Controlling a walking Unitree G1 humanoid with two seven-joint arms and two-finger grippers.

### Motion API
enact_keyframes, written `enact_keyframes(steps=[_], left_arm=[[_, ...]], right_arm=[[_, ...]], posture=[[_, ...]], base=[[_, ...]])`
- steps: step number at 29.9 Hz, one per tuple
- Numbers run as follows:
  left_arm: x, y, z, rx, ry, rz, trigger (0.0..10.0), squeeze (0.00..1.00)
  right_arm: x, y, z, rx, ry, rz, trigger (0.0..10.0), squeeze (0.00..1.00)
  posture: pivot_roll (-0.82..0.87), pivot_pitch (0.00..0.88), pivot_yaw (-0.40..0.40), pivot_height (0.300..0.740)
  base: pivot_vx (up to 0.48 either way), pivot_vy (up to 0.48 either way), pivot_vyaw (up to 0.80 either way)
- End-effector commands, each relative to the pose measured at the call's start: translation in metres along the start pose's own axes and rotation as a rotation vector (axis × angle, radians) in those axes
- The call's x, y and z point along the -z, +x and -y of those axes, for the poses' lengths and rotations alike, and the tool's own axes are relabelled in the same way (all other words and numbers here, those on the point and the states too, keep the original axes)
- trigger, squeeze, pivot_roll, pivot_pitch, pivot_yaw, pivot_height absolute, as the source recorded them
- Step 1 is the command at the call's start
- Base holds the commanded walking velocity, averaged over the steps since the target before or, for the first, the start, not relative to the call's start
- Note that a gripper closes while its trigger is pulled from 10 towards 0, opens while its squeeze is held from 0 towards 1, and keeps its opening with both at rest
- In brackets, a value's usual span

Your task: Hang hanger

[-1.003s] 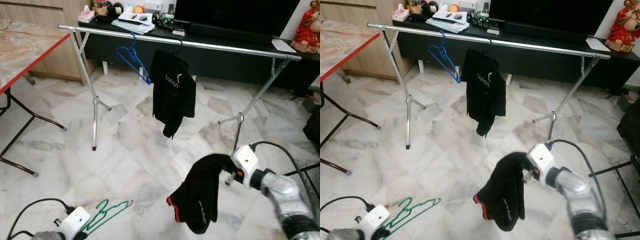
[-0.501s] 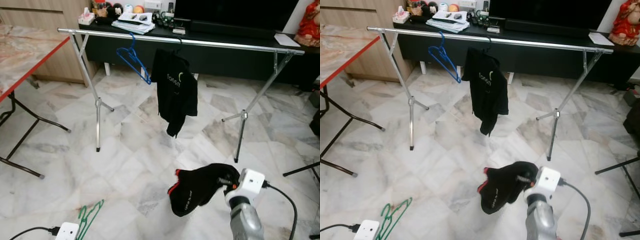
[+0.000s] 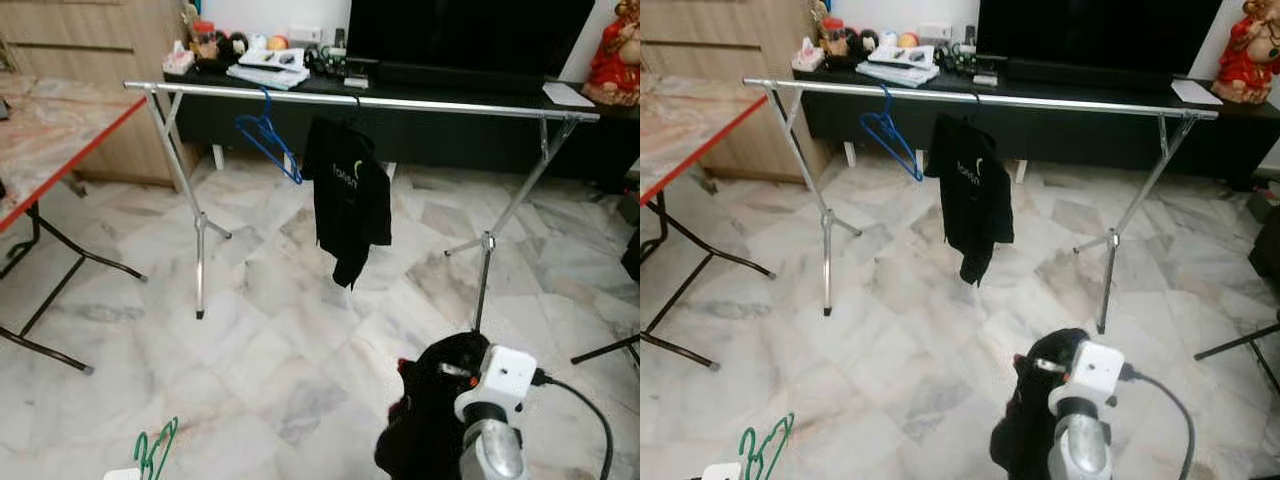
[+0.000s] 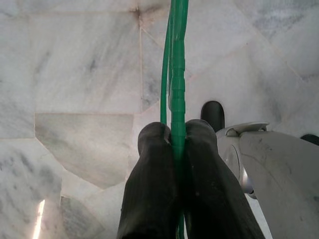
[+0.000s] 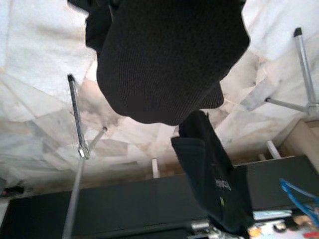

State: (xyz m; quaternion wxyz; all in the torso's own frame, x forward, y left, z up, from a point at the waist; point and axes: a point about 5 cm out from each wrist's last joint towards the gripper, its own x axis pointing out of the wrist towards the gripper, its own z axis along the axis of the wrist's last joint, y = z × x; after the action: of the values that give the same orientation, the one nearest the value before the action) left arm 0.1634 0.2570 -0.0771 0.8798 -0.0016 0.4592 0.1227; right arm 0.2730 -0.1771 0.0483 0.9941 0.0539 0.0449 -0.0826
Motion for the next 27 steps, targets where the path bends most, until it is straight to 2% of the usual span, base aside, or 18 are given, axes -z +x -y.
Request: enact_keyframes(steps=[1,4,9,15,20,27], left_arm=[[0.009,-0.001,-0.003,-0.021,-0.022,-0.026,10.0,0.00],[0.009,-0.001,-0.003,-0.025,-0.040,-0.028,10.0,0.00],[0.010,-0.001,-0.003,-0.027,-0.056,-0.036,10.0,0.00],[0.012,-0.002,-0.004,-0.029,-0.050,-0.055,10.0,0.00],[0.010,-0.001,-0.005,-0.033,-0.061,-0.056,10.0,0.00],[0.013,-0.001,-0.005,-0.031,-0.050,-0.076,10.0,0.00]], right_arm=[[-0.017,0.001,-0.005,-0.016,-0.022,0.066,10.0,0.00],[-0.015,0.003,-0.007,-0.047,-0.058,0.052,10.0,0.00],[-0.018,0.003,-0.010,-0.051,-0.056,0.074,10.0,0.00],[-0.023,0.003,-0.014,-0.064,-0.081,0.090,10.0,0.00],[-0.023,0.007,-0.008,-0.019,-0.057,0.074,10.0,0.00],[-0.032,0.012,-0.013,-0.023,-0.043,0.102,10.0,0.00]], posture=[[-0.04,0.000,-0.021,0.740],[-0.04,0.000,-0.023,0.740],[-0.04,0.000,-0.016,0.740],[-0.05,0.013,-0.002,0.740],[-0.06,0.040,0.003,0.740],[-0.07,0.078,0.008,0.740]], base=[[0.000,0.000,0.00],[0.000,0.000,0.00],[0.000,0.000,0.00],[0.000,0.000,0.77],[0.000,0.000,0.00],[0.000,0.459,0.00]])
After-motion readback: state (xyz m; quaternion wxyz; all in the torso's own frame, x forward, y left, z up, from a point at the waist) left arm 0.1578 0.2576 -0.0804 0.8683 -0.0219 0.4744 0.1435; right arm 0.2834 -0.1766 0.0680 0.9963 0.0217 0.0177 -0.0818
